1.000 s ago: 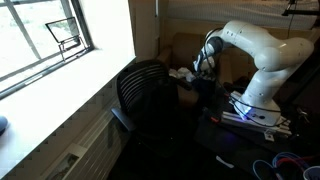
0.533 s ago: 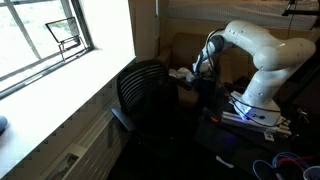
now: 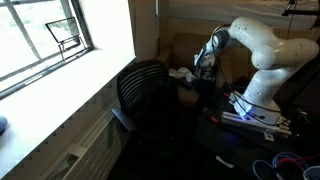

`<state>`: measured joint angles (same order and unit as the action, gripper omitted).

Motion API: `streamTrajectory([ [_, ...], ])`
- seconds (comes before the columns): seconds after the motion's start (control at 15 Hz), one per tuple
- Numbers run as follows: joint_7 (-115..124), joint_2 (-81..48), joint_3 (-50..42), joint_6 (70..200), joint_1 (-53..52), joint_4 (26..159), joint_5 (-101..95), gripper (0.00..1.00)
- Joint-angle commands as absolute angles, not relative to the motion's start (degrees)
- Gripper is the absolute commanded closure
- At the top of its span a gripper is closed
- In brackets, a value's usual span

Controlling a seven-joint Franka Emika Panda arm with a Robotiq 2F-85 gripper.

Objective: Unhang the dark blue clothing from the backrest of the black chair and place it on the right side of the sofa, remove the grey clothing from the sofa and hang it on the backrest of the black chair, remove the black backpack from the black chair and put it on the sofa

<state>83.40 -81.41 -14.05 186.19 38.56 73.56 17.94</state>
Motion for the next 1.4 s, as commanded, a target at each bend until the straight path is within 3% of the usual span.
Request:
streamTrajectory([
  [0.0, 77.01, -72.16, -10.73, 195.73, 42.40, 79.30, 12.90, 0.99],
  [0.13, 74.81, -67.38, -7.91, 202.05, 45.33, 82.07, 6.33, 0.99],
  [0.2, 75.60, -68.39, -8.01, 197.96, 46.66, 74.11, 2.23, 0.99],
  [0.4, 75.54, -61.86, 1.23, 198.75, 52.51, 75.72, -12.91, 0.99],
  [0.47, 78.15, -66.52, -5.32, 198.65, 48.65, 73.17, -6.97, 0.99],
  [0.73, 78.23, -65.99, -4.71, 197.81, 49.07, 73.11, -7.92, 0.99],
  [0.93, 66.86, -66.59, 0.07, 198.05, 49.36, 63.77, -0.78, 0.99],
  [1.33, 69.44, -60.57, 7.90, 198.07, 48.51, 54.86, -17.03, 0.99],
])
